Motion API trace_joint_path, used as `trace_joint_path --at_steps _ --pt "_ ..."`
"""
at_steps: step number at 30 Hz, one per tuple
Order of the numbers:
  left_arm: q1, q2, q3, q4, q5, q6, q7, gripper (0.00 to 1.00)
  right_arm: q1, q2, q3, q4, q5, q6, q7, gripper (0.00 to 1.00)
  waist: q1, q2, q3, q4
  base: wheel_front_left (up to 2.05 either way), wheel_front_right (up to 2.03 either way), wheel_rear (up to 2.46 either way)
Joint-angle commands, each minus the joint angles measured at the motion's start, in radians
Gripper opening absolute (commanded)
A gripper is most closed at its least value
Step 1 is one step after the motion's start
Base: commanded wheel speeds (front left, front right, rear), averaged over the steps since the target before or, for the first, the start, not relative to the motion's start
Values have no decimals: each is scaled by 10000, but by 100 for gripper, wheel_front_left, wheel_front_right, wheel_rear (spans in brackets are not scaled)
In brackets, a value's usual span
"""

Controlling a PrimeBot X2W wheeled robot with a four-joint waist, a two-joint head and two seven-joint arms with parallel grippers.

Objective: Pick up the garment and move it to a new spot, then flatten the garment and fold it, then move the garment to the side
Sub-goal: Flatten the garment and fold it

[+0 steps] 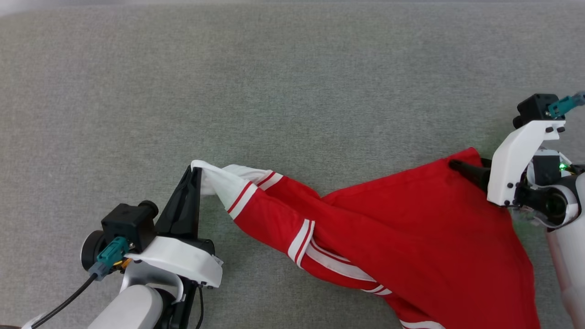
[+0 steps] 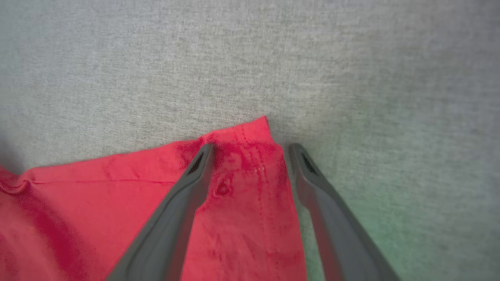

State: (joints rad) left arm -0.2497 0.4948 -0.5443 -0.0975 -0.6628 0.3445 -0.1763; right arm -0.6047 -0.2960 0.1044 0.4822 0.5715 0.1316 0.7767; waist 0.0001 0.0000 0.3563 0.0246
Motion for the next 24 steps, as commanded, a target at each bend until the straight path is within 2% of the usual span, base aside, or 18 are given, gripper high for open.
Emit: trace_joint_path --at_steps 1,3,5,7,14,18,24 --pt "-157 -44 -20 59 54 -51 -55 0 179 85 133 599 -84 -17 329 100 -1 0 190 183 0 0 0" --pt "-250 -106 -67 149 61 -87 -99 0 304 231 253 1103 -97 -20 687 100 -1 0 228 248 0 0 0" --pt "-280 -157 -81 225 36 -127 -121 0 367 388 394 1358 -51 -19 800 0 -1 0 225 298 0 0 0" --pt "-262 -184 -46 397 -40 -137 -194 0 293 411 562 1267 76 -10 452 0 -1 0 62 319 0 0 0" --pt "-437 36 237 584 -202 -293 -265 0 -192 -197 545 541 -396 -11 -1339 0 -1 0 -640 179 0 0 0" --pt "-955 247 551 678 -325 -443 -163 0 -352 -95 294 585 -733 -11 -2216 0 -1 0 -1111 17 0 0 0" --pt "-2494 116 949 1715 -747 -1006 17 0 -902 381 -187 1007 -1249 -13 -3211 0 -1 0 -1742 -299 0 0 0"
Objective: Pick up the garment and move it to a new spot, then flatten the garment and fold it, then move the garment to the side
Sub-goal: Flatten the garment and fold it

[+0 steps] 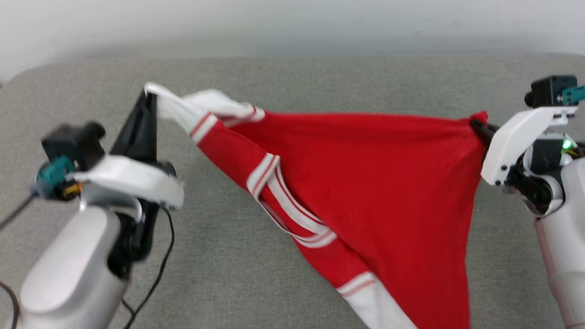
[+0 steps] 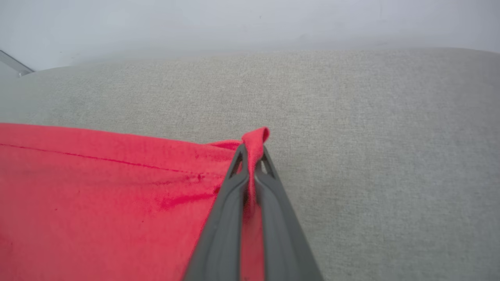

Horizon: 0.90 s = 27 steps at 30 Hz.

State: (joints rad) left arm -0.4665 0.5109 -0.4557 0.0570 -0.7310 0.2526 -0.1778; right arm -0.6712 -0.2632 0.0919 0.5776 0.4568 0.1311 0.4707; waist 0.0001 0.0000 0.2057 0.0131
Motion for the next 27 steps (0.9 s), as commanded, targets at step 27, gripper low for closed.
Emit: trace_joint_path --at_steps 27 --pt "-10646 -917 195 6218 1224 -2073 -701 0 -7081 -209 -1533 1678 -2202 -12 -2678 0 -1 0 2765 -535 0 0 0"
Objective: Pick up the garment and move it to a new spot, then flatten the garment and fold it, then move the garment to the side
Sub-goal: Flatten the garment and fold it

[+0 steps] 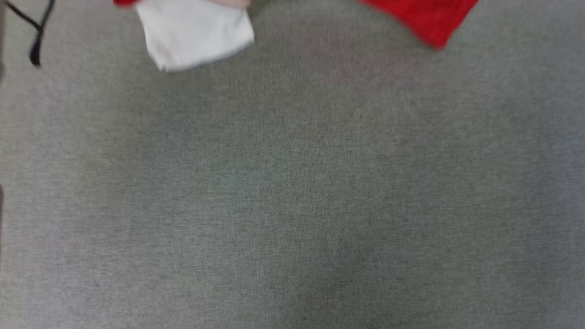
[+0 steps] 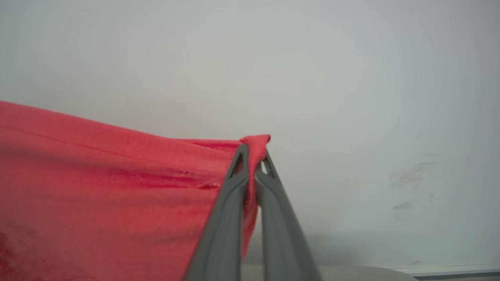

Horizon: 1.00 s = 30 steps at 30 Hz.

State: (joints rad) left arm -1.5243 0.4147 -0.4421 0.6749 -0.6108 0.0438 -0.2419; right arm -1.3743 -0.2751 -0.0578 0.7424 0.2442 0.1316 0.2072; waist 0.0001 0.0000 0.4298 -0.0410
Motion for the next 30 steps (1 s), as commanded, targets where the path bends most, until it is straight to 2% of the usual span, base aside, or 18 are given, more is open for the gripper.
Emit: trace_joint_path --at_steps 1,8,13,16,23,30 --pt "-343 37 86 110 84 -36 -89 0 -263 -130 -58 23 -104 -17 -145 0 -1 0 706 7 0 0 0" --pt "-2038 64 215 552 391 -240 -196 0 -1799 -399 156 48 -156 -17 -749 0 -1 0 2154 -10 0 0 0" --pt "-2372 35 247 791 471 -337 -228 0 -2229 -296 453 233 -43 -17 -899 0 -1 0 2670 -40 0 0 0" --pt "-2221 -100 366 1192 384 -488 -245 0 -2417 -204 1051 466 164 -16 -1038 0 -1 0 3132 -23 0 0 0" --pt "-1558 -361 598 1778 216 -830 -252 0 -2157 -131 2045 754 757 -14 -1012 0 -1 0 3213 30 0 0 0" --pt "219 -315 960 1959 18 -1253 -252 0 -683 -390 3118 492 1705 -14 -1090 0 -1 0 2273 124 0 0 0"
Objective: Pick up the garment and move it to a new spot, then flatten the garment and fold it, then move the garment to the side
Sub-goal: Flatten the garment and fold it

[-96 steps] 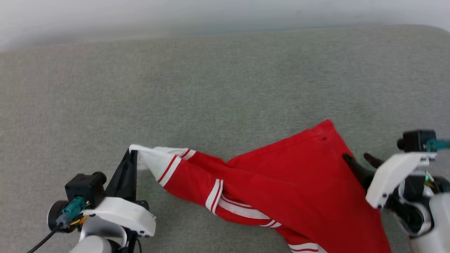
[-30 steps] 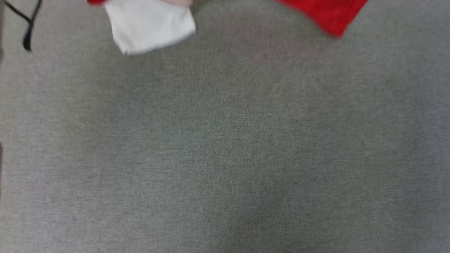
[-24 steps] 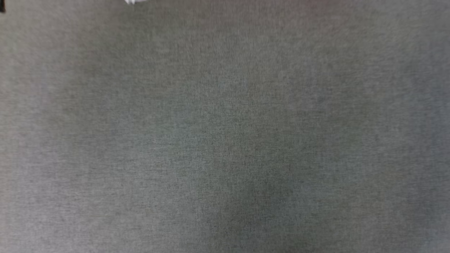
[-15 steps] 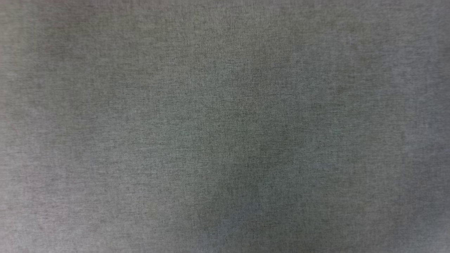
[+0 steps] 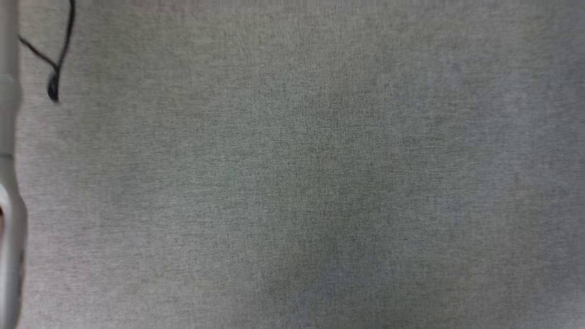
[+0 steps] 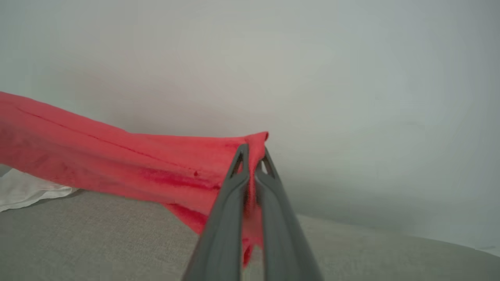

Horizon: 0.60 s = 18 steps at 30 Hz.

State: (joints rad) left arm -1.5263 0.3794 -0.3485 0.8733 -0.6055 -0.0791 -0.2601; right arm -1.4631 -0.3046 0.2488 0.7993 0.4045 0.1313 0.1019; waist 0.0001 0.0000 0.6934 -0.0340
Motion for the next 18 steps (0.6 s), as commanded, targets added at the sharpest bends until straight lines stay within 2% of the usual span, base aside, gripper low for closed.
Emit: trace_joint_path --at_steps 1,2,3,8,14,18 --pt "608 67 78 -71 -44 -83 -70 0 528 -186 191 -155 253 -10 -26 0 -1 0 -557 75 0 0 0" --pt "1000 82 107 -130 -58 -94 -71 0 861 -285 314 -232 408 -10 11 0 -1 0 -744 102 0 0 0" --pt "2253 225 277 -350 -211 -182 -73 0 1945 -528 657 -601 884 -10 84 0 -1 0 -1332 156 0 0 0" --pt "4495 296 658 -768 -940 -300 -17 0 3899 -1001 767 -1300 1492 -14 125 0 -1 0 -2269 177 0 0 0" --pt "7253 576 922 -1902 -1426 202 230 0 6225 -1228 645 -2280 1788 -15 342 0 -1 0 -3246 112 0 0 0" --pt "9083 725 1078 -3129 -1705 713 484 0 7654 -1037 207 -2997 1857 -15 380 0 -1 0 -3792 76 0 0 0"
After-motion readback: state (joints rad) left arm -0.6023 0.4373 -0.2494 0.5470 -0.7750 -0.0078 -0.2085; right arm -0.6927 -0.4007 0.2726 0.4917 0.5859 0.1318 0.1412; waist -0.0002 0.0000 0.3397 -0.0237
